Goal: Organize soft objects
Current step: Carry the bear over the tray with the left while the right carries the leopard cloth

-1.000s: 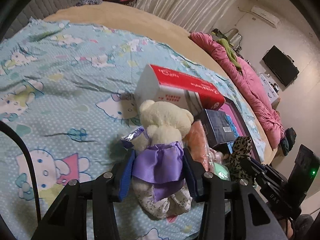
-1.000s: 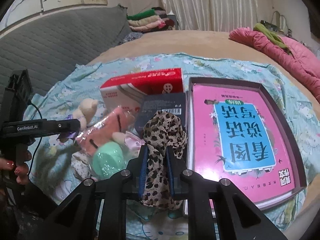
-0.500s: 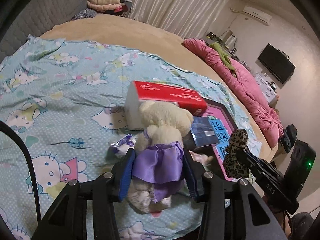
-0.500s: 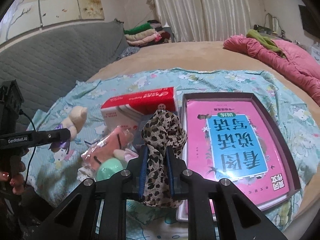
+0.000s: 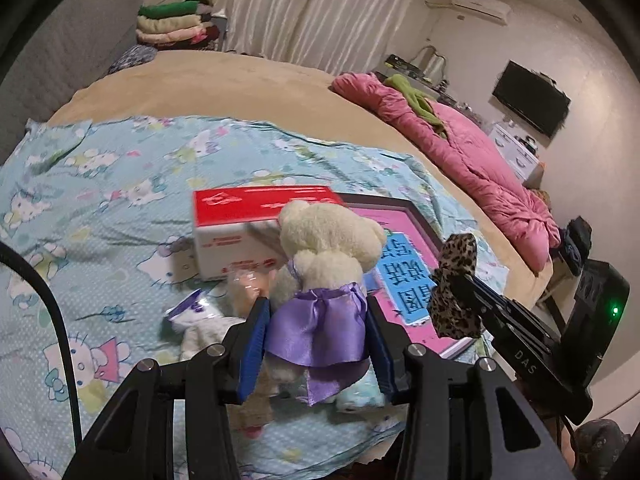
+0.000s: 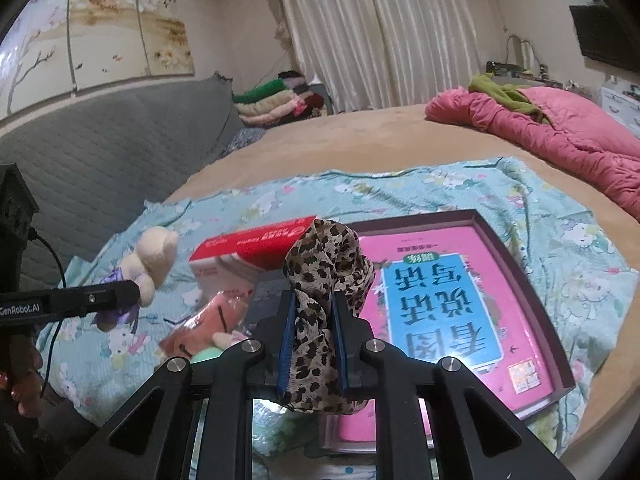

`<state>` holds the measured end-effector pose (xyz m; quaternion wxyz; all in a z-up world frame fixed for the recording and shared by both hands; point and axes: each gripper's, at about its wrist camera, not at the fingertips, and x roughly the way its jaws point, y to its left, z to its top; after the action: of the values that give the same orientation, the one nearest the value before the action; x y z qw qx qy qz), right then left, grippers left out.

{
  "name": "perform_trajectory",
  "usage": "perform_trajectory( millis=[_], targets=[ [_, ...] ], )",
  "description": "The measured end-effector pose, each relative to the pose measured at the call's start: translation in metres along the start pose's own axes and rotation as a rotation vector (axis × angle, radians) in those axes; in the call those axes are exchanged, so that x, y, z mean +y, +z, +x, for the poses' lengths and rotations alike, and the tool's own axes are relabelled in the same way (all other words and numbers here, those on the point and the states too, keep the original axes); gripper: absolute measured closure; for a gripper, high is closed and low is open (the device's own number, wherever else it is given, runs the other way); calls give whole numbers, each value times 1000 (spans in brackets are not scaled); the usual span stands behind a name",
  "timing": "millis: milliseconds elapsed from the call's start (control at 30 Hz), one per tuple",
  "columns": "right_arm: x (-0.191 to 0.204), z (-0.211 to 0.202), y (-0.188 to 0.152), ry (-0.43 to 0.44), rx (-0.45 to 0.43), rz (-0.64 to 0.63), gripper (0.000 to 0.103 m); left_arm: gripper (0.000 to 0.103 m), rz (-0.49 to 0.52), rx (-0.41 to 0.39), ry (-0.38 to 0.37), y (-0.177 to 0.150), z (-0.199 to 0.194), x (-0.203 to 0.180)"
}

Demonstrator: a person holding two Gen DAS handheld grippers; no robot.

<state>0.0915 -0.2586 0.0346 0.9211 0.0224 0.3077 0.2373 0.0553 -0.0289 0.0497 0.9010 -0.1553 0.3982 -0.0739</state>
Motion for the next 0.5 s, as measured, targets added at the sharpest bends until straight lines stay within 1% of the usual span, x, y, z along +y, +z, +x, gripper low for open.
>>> perform_trajectory(
  millis=[167,333,367,500],
  targets=[
    [-13,-14,4,-5,-45,29,86,57,33,13,-28,2,9,-32],
    [-33,-28,10,-51,-86,75,86,57,83,31,-57,6,22,-69],
    [-36,-30,11,-67,-95,80,86,57,92,31,-63,7,24,-75],
    [-45,-40,13,-182,-132,75,86,57,138,44,-78,14,38,-106]
  ],
)
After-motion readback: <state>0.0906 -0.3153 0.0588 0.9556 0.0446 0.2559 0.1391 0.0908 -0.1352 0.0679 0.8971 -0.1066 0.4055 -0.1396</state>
